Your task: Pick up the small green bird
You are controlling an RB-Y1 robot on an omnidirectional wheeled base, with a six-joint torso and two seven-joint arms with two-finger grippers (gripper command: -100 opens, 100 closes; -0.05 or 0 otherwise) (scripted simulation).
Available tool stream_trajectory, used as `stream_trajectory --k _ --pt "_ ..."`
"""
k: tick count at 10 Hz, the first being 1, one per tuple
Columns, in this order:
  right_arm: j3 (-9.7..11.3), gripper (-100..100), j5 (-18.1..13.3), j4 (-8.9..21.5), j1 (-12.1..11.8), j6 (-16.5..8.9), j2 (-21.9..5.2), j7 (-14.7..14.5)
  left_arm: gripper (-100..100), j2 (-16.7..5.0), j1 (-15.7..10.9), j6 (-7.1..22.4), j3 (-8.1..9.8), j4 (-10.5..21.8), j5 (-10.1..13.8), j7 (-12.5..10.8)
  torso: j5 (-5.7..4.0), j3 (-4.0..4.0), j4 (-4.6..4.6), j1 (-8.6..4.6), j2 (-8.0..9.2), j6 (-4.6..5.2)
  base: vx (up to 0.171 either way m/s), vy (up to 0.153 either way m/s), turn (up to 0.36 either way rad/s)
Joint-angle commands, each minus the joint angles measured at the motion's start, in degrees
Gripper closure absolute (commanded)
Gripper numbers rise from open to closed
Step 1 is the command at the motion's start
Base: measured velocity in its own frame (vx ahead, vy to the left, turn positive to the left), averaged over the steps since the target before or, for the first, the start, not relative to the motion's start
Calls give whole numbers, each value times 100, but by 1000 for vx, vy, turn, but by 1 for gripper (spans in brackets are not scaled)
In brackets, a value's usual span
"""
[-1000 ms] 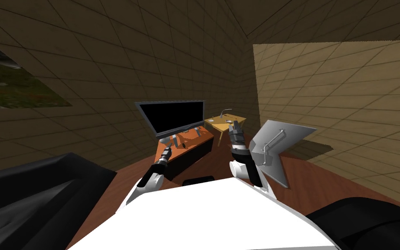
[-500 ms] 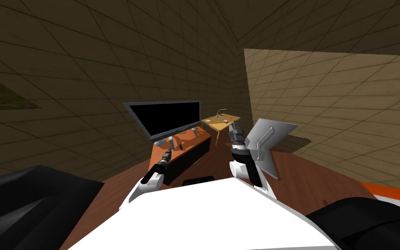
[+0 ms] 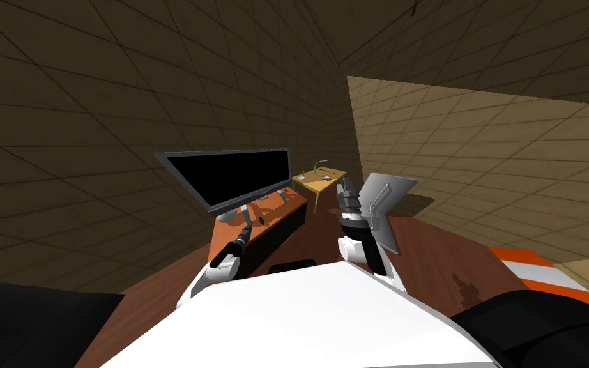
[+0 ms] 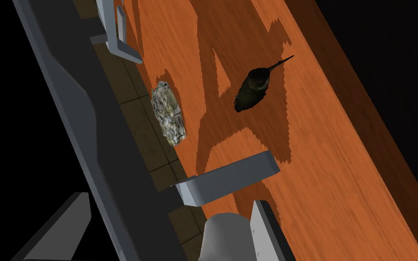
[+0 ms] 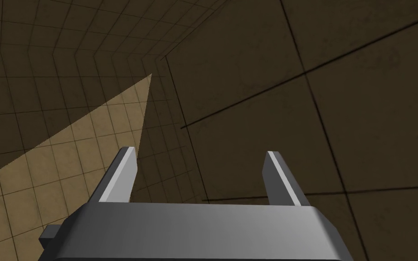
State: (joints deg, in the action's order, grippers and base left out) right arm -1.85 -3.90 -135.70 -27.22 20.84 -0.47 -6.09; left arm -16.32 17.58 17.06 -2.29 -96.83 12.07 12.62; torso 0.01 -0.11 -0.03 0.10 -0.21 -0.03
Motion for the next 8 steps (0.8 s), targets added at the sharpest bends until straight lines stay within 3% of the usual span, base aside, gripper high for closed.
stream_trajectory --k 1,8 --pt "0 0 0 0 0 0 0 0 -100 -27 -90 70 14 213 3 20 0 0 0 0 0 0 50 11 -99" --pt "0 0 0 0 -1 0 0 0 -100 -231 -540 740 145 1550 -65 192 0 -11 -4 2 -20 0 96 29 -214"
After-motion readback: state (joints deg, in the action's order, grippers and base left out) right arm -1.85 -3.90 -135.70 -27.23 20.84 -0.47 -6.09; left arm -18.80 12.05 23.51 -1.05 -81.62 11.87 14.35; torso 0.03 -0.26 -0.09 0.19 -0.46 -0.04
